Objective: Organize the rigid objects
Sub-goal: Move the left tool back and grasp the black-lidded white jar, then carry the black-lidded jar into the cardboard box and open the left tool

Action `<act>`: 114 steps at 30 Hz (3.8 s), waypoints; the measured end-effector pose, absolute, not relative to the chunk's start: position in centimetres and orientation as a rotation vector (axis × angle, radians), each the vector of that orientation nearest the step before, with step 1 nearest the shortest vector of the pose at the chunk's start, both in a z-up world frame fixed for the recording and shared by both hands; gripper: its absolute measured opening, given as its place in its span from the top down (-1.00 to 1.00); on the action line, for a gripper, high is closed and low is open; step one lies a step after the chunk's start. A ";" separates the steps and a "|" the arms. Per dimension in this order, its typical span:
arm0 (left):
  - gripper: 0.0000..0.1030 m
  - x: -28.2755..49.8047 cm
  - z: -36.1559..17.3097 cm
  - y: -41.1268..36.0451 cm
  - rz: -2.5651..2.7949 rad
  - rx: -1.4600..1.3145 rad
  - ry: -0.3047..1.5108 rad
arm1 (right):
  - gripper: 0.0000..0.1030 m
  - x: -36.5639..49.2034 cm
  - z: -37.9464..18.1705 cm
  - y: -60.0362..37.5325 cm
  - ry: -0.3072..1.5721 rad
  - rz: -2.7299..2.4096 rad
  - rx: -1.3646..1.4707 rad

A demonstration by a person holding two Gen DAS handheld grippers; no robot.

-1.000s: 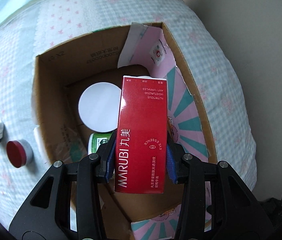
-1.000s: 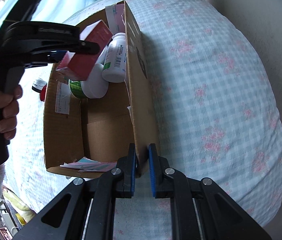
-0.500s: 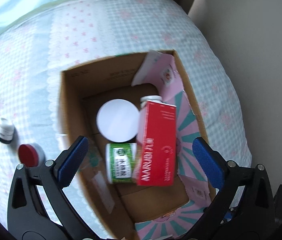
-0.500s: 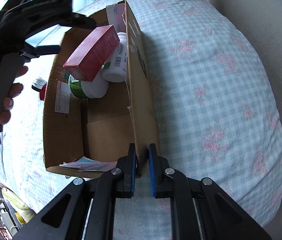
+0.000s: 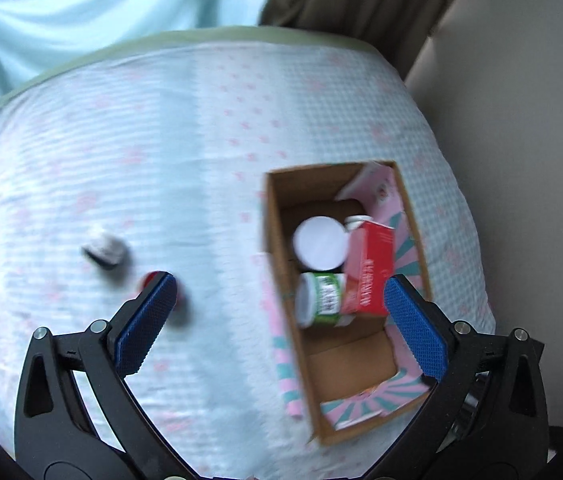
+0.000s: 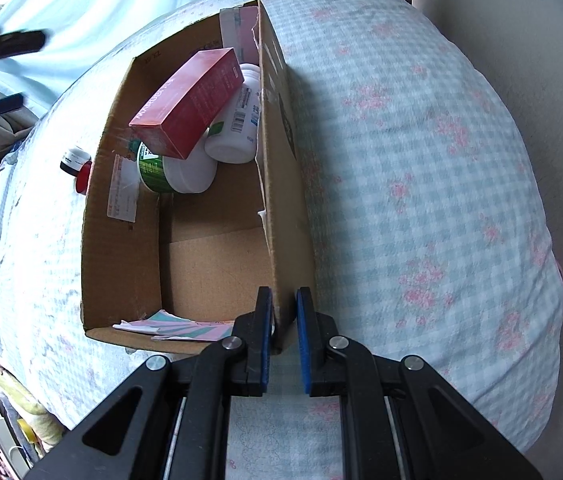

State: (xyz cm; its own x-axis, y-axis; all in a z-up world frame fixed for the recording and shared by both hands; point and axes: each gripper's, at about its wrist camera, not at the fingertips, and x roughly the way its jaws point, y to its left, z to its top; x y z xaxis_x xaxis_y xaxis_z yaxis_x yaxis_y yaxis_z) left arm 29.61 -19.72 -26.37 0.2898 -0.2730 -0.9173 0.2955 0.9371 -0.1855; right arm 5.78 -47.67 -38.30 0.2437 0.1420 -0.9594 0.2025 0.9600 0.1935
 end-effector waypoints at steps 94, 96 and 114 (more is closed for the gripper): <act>-0.09 24.6 -26.7 -19.8 -0.532 0.035 1.145 | 0.78 6.3 -38.7 -48.6 1.345 -0.029 0.372; -0.09 23.3 -27.8 -21.5 -0.553 0.036 1.172 | 0.78 6.3 -38.8 -48.6 1.343 -0.026 0.379; -0.09 17.8 -39.9 -28.8 -0.579 0.092 1.368 | 0.78 6.2 -38.9 -49.0 1.333 0.013 0.394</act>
